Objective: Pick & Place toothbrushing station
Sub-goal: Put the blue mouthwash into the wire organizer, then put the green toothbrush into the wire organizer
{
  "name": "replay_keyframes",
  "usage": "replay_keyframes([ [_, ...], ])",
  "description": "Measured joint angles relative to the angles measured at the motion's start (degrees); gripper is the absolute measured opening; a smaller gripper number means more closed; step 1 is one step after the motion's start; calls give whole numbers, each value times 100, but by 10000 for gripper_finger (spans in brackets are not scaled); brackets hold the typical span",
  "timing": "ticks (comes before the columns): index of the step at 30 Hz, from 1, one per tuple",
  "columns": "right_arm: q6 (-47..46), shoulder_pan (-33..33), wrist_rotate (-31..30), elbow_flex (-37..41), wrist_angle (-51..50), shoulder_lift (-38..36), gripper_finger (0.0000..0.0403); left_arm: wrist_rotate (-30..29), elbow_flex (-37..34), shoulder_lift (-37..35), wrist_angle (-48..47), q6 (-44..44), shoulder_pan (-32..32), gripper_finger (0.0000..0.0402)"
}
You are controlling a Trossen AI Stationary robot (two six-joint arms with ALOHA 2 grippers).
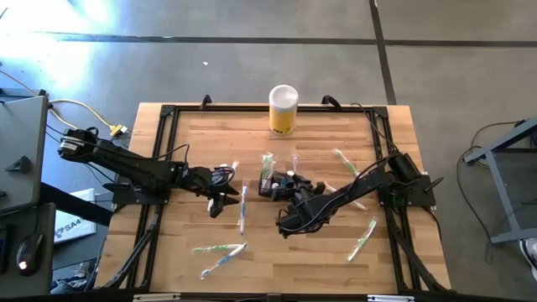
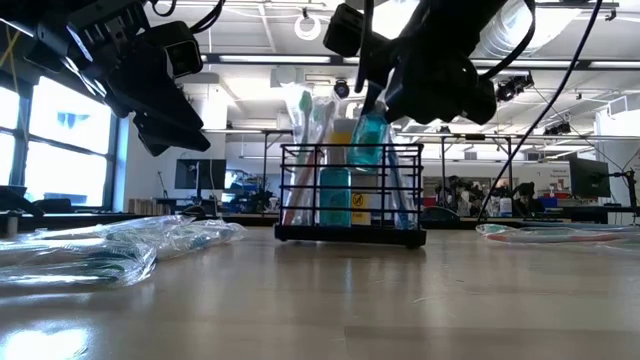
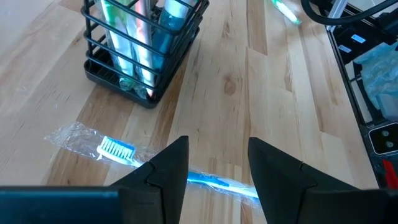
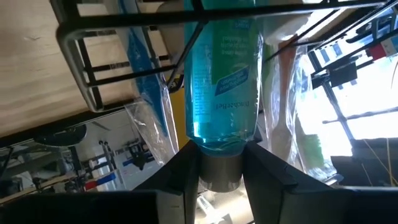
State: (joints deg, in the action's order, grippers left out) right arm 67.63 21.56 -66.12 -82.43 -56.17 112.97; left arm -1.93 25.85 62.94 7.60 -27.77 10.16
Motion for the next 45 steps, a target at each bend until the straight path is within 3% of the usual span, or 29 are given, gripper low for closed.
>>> replay_keyframes([
  [20, 127, 2, 322, 0, -5, -2, 130, -2, 0, 0, 0, 0, -1, 161],
  [45, -221, 9, -309, 2, 249, -177, 126, -2, 0, 0, 0, 2, 0, 161],
])
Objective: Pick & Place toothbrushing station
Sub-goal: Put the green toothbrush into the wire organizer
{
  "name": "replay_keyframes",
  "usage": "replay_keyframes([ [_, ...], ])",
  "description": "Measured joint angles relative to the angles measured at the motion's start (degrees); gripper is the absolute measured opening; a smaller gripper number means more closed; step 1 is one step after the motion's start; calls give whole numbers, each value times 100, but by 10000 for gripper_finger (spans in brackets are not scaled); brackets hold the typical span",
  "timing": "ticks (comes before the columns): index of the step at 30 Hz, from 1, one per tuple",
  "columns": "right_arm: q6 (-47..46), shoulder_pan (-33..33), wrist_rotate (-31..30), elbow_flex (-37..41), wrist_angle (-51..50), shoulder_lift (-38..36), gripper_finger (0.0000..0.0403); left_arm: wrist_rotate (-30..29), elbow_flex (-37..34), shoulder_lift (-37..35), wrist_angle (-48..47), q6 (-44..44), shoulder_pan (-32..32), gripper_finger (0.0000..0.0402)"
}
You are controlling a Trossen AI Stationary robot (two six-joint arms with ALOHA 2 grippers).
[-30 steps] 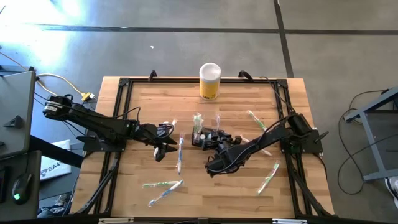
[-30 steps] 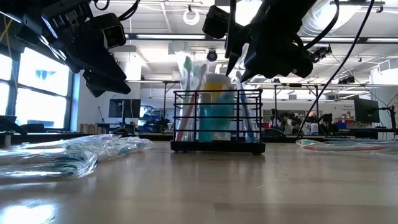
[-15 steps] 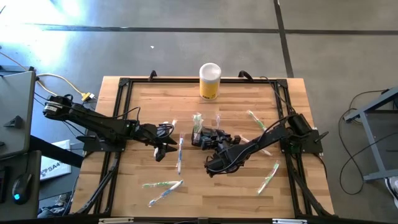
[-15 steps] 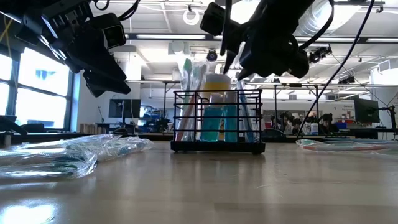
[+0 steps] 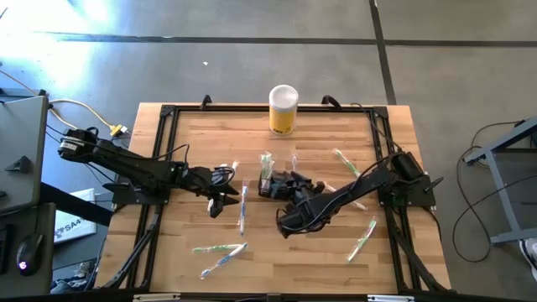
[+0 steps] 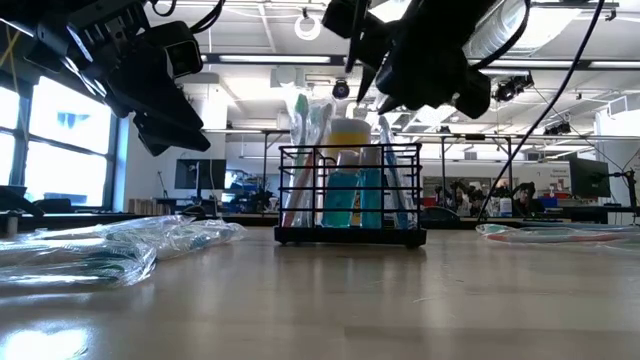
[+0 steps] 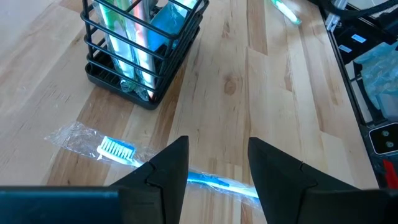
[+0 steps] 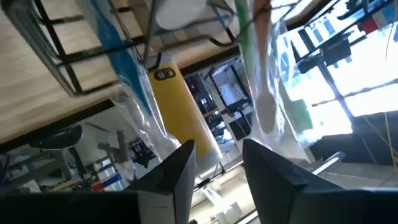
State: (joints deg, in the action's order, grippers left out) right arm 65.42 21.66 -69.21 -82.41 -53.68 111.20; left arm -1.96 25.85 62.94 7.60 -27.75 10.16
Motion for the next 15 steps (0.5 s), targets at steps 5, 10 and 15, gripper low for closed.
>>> replay_keyframes([
  [5, -204, 63, -109, -2, 155, -298, 126, 0, 0, 0, -2, 0, -1, 161],
  [10, -723, 134, -242, 0, 496, -611, 126, 0, 0, 0, -7, 11, 0, 161],
  [15, -3204, 80, -1238, -11, 601, -839, 126, 0, 0, 0, -15, 13, 0, 161],
])
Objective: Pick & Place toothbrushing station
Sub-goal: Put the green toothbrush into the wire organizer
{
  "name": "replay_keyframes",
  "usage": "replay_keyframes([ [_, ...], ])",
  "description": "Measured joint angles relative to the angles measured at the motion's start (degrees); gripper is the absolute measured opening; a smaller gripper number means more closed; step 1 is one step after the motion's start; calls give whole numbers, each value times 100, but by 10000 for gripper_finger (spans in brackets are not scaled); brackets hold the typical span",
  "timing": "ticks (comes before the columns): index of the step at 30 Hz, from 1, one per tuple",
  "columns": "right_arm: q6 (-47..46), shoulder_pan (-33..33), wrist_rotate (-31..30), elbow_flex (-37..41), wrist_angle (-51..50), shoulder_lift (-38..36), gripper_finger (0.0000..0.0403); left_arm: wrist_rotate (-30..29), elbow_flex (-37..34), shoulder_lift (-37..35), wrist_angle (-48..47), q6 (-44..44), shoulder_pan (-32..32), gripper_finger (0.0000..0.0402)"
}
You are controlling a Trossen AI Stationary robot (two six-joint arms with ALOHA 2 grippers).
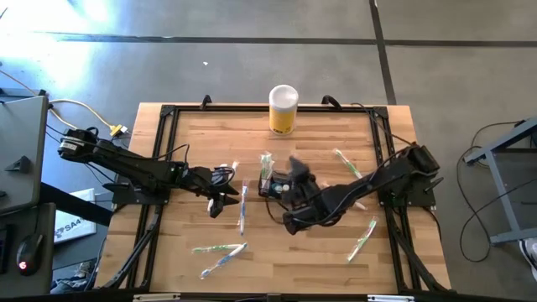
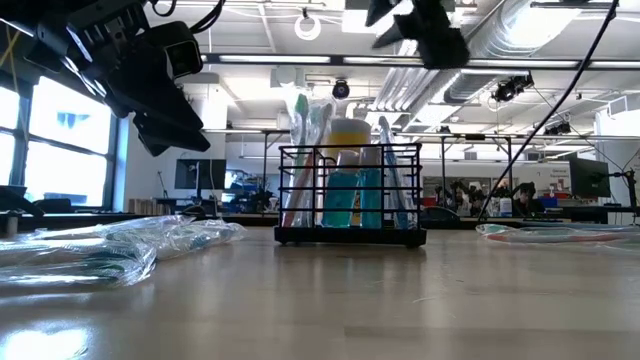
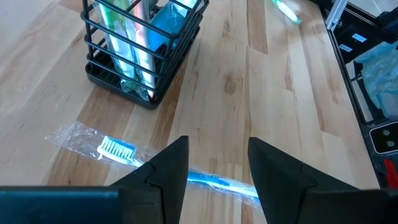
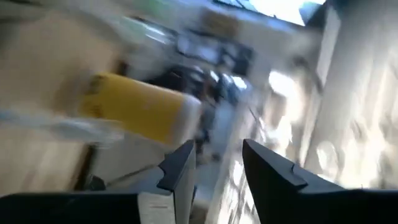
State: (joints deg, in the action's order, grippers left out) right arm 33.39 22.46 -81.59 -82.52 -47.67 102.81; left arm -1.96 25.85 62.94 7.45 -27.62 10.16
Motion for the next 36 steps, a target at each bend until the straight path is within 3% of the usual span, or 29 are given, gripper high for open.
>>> replay_keyframes([
  [2, -814, 5, -771, 7, -23, -66, 126, 2, 0, 0, -12, 4, -1, 161],
  [3, -1075, 16, -827, 7, -34, -136, 126, 2, 0, 0, -21, 4, -1, 161],
  [9, -3786, 182, 152, 2, -792, -794, 126, 2, 0, 0, -107, 17, 1, 161],
  [12, -5404, 222, 819, 7, -1957, -1257, 126, 3, 0, 0, -159, 15, 1, 161],
  [16, -7801, 76, 2454, 7, -3625, -1880, 126, 22, 0, 0, -158, 15, 1, 161],
  [19, -9189, -131, 3205, 66, -4210, -2244, 126, 30, 0, 0, -158, 20, 1, 161],
  [23, -9012, -472, 3749, 601, -3938, -2827, 126, 35, 1, 0, -157, 24, 1, 161],
  [29, -9042, -1587, 4581, 1860, -3555, -3420, 126, 37, 0, 0, -162, 47, -1, 161],
  [33, -9008, -2518, 5070, 2689, -2530, -3587, 126, 41, 0, 0, -155, 123, -1, 161],
  [36, -8362, -3182, 5664, 3194, -1689, -3545, 126, 47, 0, 0, -156, 142, -1, 161],
])
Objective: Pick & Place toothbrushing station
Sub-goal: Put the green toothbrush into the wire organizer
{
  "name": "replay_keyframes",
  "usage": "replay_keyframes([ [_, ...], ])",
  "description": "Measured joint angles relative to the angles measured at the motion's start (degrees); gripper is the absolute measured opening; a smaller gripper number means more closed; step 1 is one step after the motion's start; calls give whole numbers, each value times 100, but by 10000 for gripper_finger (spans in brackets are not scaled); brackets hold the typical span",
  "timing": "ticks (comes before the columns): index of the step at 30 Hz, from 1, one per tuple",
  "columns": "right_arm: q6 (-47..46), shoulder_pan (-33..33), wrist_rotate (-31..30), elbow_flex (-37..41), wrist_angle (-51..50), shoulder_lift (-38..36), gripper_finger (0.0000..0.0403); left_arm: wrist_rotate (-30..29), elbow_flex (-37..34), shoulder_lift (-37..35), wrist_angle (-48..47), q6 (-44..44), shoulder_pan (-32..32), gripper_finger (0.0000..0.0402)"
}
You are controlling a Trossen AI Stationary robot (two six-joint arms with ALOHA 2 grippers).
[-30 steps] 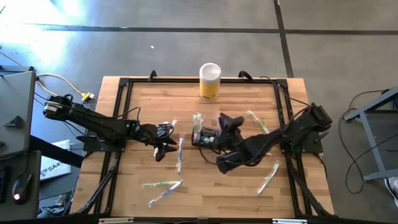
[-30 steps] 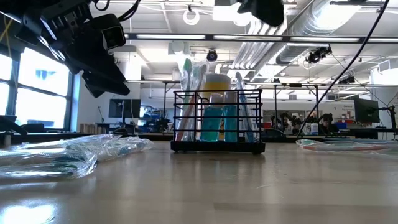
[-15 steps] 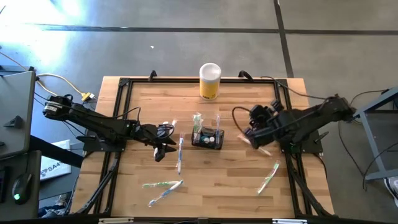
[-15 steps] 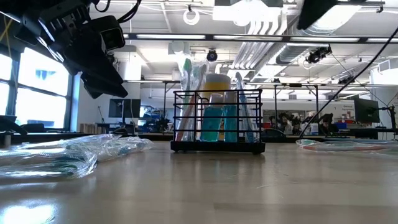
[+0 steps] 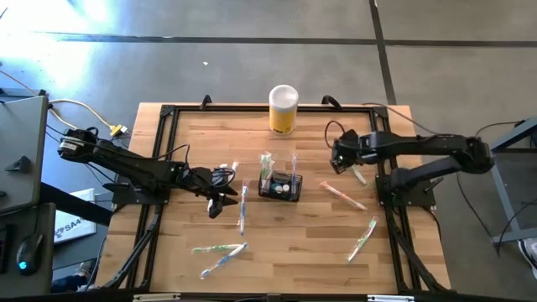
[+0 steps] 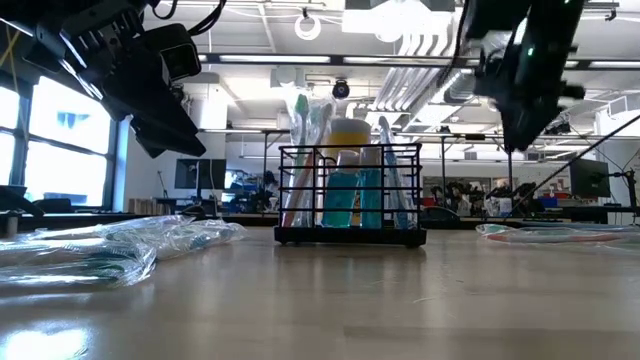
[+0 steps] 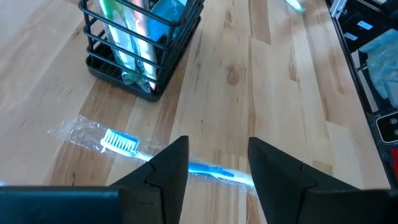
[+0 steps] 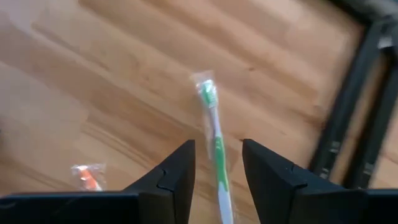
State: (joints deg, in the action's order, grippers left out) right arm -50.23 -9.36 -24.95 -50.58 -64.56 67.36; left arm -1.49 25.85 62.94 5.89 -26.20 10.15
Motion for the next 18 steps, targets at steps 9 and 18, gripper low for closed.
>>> replay_keyframes([
  [9, 1598, -1471, 1050, 931, 1796, 575, 126, 6, 0, 0, -2, 0, 0, 161],
  [18, 2115, -1697, 1377, 1178, 2291, 1402, 126, 5, 0, 0, -4, 0, 0, 161],
])
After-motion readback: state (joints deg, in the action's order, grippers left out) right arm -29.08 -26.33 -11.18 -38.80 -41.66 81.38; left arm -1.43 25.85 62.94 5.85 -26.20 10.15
